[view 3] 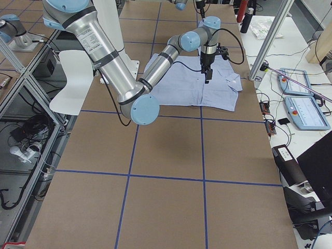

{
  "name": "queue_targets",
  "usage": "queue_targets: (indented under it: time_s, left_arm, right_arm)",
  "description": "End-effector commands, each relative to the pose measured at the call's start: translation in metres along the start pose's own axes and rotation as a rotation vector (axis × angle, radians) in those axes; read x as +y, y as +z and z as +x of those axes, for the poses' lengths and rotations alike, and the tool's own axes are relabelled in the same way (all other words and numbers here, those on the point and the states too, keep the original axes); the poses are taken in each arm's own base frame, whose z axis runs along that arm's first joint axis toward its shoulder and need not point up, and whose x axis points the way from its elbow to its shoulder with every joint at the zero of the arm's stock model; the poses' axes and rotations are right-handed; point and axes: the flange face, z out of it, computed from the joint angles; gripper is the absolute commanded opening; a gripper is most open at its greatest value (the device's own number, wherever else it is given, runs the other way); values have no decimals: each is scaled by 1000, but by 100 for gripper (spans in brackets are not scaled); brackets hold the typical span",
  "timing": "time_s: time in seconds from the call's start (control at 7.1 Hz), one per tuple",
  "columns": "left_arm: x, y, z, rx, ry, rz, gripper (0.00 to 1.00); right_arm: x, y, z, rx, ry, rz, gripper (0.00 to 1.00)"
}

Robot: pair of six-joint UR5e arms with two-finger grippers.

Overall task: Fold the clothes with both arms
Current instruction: 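Lift the cuff with the left gripper and carry it across the shirt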

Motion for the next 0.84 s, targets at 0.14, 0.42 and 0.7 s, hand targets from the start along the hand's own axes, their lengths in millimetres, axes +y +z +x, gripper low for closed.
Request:
queue_targets:
  time_s: [0.14, 0.42, 0.7]
  left_arm:
    - [-82, -116, 166, -15, -69, -42, 0]
    - [-97, -130, 221, 28, -129, -22, 0]
    - [-69, -107, 337, 103, -221, -80, 0]
  right_arm:
    - [45, 27, 115, 16, 45, -84, 100]
    - [77, 35, 204, 31, -52, -113, 100]
    - [83, 34, 224, 27, -42, -119, 100]
